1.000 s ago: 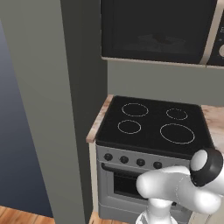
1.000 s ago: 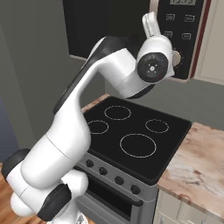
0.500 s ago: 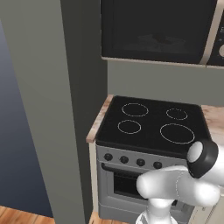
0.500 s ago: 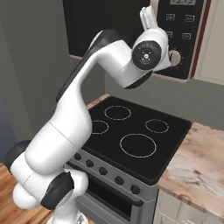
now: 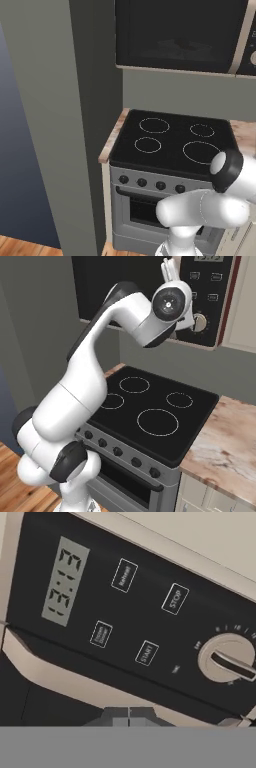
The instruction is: Place the tupperware containing the chicken drumstick and onion meal in the microwave. Close the microwave door and press the start button to reheat the meal.
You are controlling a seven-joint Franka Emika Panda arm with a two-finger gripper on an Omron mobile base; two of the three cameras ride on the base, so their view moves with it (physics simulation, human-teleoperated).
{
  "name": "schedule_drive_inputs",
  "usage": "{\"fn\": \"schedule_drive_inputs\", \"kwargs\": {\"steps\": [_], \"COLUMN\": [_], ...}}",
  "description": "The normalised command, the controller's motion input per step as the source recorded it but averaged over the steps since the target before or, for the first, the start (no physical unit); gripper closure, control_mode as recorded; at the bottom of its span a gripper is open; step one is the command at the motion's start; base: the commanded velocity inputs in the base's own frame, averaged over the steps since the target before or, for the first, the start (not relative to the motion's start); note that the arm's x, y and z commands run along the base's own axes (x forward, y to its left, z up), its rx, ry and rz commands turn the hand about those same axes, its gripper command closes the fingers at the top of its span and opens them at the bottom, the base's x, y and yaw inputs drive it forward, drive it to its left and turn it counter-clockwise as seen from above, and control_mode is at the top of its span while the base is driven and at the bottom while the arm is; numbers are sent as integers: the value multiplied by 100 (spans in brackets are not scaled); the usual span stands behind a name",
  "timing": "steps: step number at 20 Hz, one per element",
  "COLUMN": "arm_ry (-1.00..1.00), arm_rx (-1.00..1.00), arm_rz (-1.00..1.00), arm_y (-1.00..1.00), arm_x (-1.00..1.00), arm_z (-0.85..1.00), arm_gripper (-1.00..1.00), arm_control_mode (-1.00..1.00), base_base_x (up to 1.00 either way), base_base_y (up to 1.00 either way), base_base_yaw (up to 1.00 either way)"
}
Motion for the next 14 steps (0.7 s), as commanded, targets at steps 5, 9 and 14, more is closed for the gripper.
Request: {"fn": "schedule_drive_inputs", "kwargs": {"steps": [5,9,14], "arm_ry": [0,0,4], "arm_rx": [6,9,10], "arm_rz": [0,0,1], "arm_y": [-13,-24,-20], "arm_x": [22,17,20], "arm_z": [-7,0,0], "arm_gripper": [100,100,100], "arm_control_mode": [-100,-100,-100], "base_base_x": [0,0,0], "base_base_y": [0,0,0], "base_base_yaw": [0,0,0]}}
